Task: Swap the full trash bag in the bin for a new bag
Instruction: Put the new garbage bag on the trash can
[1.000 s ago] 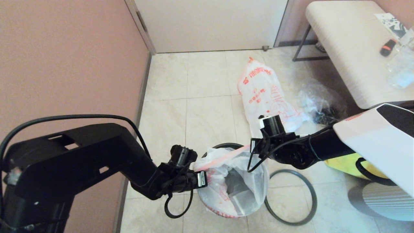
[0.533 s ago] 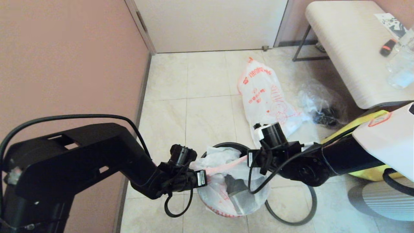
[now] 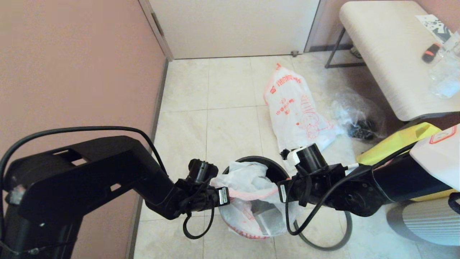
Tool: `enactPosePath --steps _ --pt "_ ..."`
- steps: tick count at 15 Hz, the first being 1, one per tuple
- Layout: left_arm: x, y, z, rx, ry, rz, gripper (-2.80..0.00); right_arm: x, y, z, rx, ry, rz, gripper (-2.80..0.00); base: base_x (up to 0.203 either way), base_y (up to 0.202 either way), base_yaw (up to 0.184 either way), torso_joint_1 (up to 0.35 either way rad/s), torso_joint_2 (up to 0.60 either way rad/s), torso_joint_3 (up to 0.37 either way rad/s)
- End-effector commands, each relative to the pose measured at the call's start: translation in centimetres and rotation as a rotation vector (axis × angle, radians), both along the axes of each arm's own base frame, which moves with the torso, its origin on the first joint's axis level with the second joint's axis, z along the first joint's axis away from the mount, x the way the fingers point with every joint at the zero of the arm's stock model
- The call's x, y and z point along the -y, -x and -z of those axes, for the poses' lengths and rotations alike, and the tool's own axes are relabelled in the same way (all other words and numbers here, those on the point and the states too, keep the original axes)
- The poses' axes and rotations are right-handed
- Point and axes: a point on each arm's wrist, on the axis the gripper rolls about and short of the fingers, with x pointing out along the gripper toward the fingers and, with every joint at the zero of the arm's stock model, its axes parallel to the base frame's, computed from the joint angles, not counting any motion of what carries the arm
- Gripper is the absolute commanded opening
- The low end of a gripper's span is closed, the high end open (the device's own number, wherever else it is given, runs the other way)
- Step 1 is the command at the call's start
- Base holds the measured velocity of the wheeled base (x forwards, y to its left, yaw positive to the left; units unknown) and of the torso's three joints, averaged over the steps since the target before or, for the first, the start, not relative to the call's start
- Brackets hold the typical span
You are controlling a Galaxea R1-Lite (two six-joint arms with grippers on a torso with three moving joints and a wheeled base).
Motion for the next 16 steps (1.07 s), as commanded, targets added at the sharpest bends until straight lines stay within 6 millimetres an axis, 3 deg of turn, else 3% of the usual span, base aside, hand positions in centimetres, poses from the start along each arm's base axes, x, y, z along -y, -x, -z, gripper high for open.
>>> enactPosePath --steps 1,4,6,8,11,14,16 --pt "0.1 -0.2 0.2 -0.001 0.003 -0.004 -2.8 0.4 0.4 -0.4 -0.01 0.007 0.003 -2.8 0.0 0.0 0.0 0.0 0.0 0.0" --pt "0.1 -0.3 0.3 -0.002 0.0 -0.007 -2.8 1.0 1.2 -0.3 -0.05 0.047 0.034 -2.8 0.0 0.0 0.0 0.0 0.0 0.0" --pt "0.1 -0.2 0.3 -0.004 -0.001 -0.007 -2.8 1.3 1.4 -1.5 0.018 -0.041 0.088 -2.8 0.0 0.0 0.0 0.0 0.0 0.0" --pt "-0.7 1.1 1.6 -0.063 -0.035 -0.007 -2.8 1.7 1.8 -2.1 0.079 -0.084 0.12 -2.8 0.0 0.0 0.0 0.0 0.0 0.0" --pt "0.1 -0.4 0.3 0.001 -0.001 -0.01 -2.8 2.4 3.2 -2.6 0.077 -0.12 0.138 -2.8 0.0 0.0 0.0 0.0 0.0 0.0" --pt "0.1 -0.4 0.4 -0.001 -0.002 -0.009 -2.8 0.9 3.9 -1.4 0.028 -0.113 0.061 -2.8 0.0 0.0 0.0 0.0 0.0 0.0" --pt "0.1 -0.4 0.4 -0.001 -0.001 -0.008 -2.8 -0.6 3.4 0.6 -0.014 -0.084 0.017 -2.8 0.0 0.0 0.0 0.0 0.0 0.0"
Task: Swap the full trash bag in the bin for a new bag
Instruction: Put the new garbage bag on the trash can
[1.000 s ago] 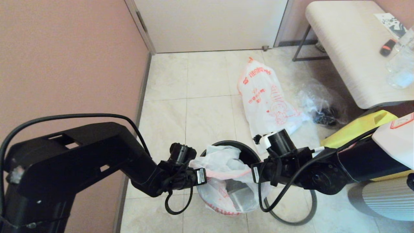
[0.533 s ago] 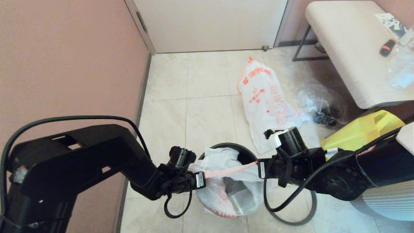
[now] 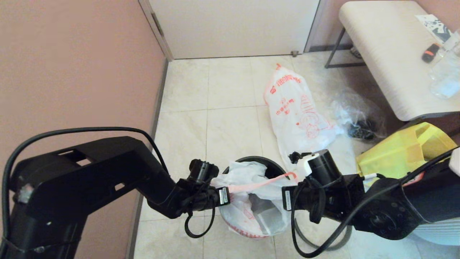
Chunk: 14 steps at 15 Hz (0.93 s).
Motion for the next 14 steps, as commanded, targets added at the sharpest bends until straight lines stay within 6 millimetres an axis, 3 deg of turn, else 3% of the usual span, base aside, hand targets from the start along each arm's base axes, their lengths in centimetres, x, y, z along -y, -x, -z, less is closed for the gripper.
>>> enactPosePath --steps 1,8,14 --pt "0.0 0.0 0.0 0.002 0.004 -0.002 -2.8 -1.5 -0.8 2.3 -0.041 0.029 -0.024 -2.8 0.0 0.0 0.0 0.0 0.0 0.0" --pt "0.1 0.0 -0.1 0.004 0.005 0.005 -2.8 -6.1 -5.4 5.3 0.011 -0.004 -0.122 -2.8 0.0 0.0 0.0 0.0 0.0 0.0" --pt "0.4 0.3 0.1 0.0 -0.002 0.018 -2.8 -7.5 -10.5 2.1 0.164 -0.119 -0.085 -2.8 0.0 0.0 0.0 0.0 0.0 0.0"
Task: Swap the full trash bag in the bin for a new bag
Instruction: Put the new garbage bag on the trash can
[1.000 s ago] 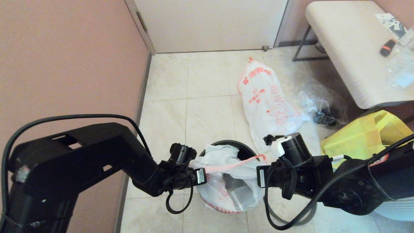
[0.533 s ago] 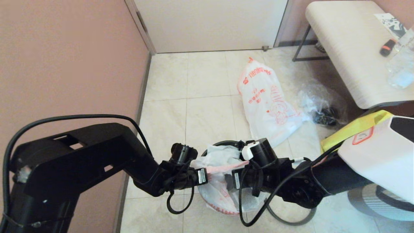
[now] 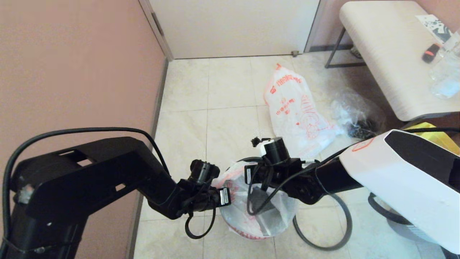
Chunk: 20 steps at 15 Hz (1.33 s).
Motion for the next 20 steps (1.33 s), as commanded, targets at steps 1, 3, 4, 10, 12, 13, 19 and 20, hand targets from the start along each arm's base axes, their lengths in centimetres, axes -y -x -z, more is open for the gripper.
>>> enactPosePath --steps 1,3,4,10,12,13,19,20 --pt "0.3 0.3 0.1 -0.001 -0.001 0.008 -2.8 0.0 -1.6 0.1 0.021 -0.018 0.022 -2.8 0.0 0.0 0.0 0.0 0.0 0.0" --pt "0.5 0.5 0.1 -0.001 -0.002 0.013 -2.8 0.3 -3.3 -0.6 0.04 -0.032 0.05 -2.8 0.0 0.0 0.0 0.0 0.0 0.0" --pt "0.4 0.6 0.2 -0.003 -0.005 0.014 -2.8 0.6 -4.1 -1.2 0.05 -0.04 0.064 -2.8 0.0 0.0 0.0 0.0 0.0 0.0" --pt "0.3 1.2 0.3 0.08 0.01 0.043 -2.8 3.2 -8.2 -1.7 0.013 -0.005 0.153 -2.8 0.0 0.0 0.0 0.0 0.0 0.0" --pt "0.1 1.5 0.1 0.15 0.039 0.051 -2.8 4.7 -8.8 -1.2 -0.018 0.049 0.175 -2.8 0.0 0.0 0.0 0.0 0.0 0.0" --pt "-0.1 1.7 0.0 0.19 0.059 0.051 -2.8 5.3 -8.9 -1.0 -0.035 0.07 0.19 -2.8 0.0 0.0 0.0 0.0 0.0 0.0" --pt "-0.9 0.9 -0.2 0.219 0.078 0.019 -2.8 8.9 -9.6 -0.2 -0.089 0.097 0.262 -2.8 0.0 0.0 0.0 0.0 0.0 0.0" --pt "-1.0 0.9 -0.2 0.219 0.078 0.018 -2.8 9.6 -9.8 0.0 -0.097 0.098 0.279 -2.8 0.0 0.0 0.0 0.0 0.0 0.0"
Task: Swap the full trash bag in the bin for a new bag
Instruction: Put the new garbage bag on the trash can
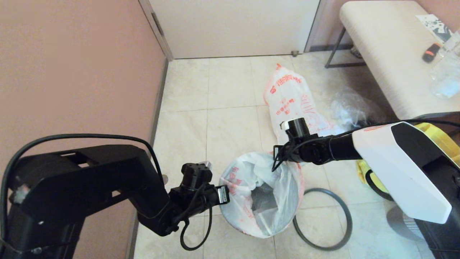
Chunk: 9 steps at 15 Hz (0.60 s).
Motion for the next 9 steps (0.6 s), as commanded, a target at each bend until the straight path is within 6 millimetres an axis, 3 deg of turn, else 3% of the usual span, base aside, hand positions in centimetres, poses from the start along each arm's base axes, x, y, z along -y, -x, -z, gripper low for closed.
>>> enactPosePath --steps 1,5,9 --pt "-0.3 -0.2 0.0 0.002 0.004 -0.01 -2.8 1.2 -0.1 -0.2 -0.005 -0.004 0.029 -2.8 0.0 0.0 0.0 0.0 0.0 0.0" --pt "-0.5 -0.6 -0.1 0.002 0.004 -0.023 -2.8 3.6 1.3 -2.8 -0.018 -0.079 0.041 -2.8 0.0 0.0 0.0 0.0 0.0 0.0" --pt "-0.8 -1.2 -0.3 -0.017 -0.004 -0.041 -2.8 4.7 3.8 -4.2 -0.048 -0.089 0.037 -2.8 0.0 0.0 0.0 0.0 0.0 0.0"
